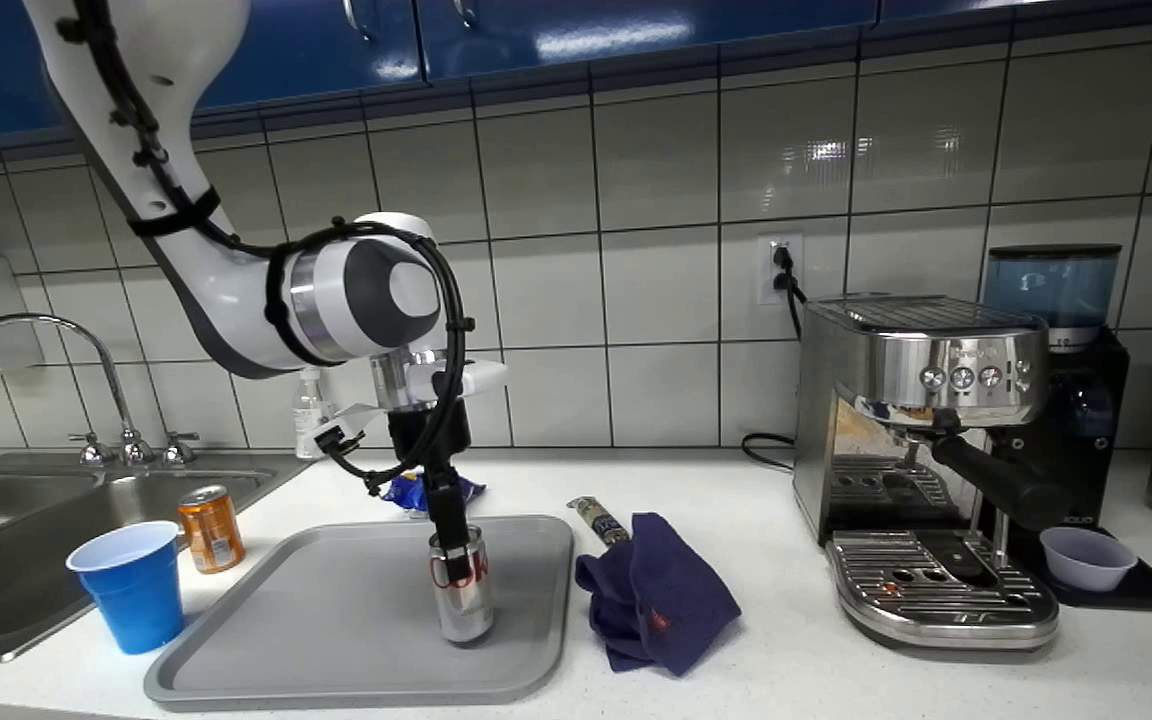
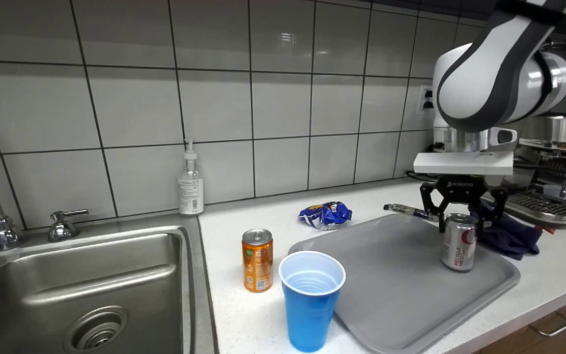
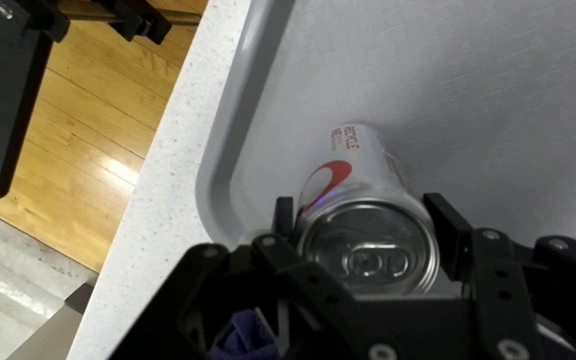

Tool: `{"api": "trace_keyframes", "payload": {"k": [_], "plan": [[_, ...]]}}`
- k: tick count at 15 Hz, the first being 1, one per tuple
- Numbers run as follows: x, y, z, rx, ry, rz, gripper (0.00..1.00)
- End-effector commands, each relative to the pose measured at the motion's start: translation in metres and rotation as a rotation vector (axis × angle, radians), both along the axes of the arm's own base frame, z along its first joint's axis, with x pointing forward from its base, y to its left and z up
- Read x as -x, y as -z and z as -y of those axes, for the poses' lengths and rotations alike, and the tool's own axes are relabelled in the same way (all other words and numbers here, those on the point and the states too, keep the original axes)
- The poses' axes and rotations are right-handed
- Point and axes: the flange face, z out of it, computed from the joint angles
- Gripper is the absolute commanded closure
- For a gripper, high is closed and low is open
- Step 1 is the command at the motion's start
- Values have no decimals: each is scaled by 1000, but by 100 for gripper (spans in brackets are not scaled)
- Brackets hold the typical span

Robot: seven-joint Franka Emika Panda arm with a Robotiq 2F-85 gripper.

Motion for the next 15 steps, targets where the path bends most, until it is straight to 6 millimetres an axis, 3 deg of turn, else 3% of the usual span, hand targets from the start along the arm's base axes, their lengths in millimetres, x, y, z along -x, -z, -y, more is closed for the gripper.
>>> {"api": "trace_keyframes", "payload": {"k": [1, 15], "plan": [[-15, -10, 2, -6, 23, 30, 59], [-84, -15, 7, -12, 81, 80, 59]]}}
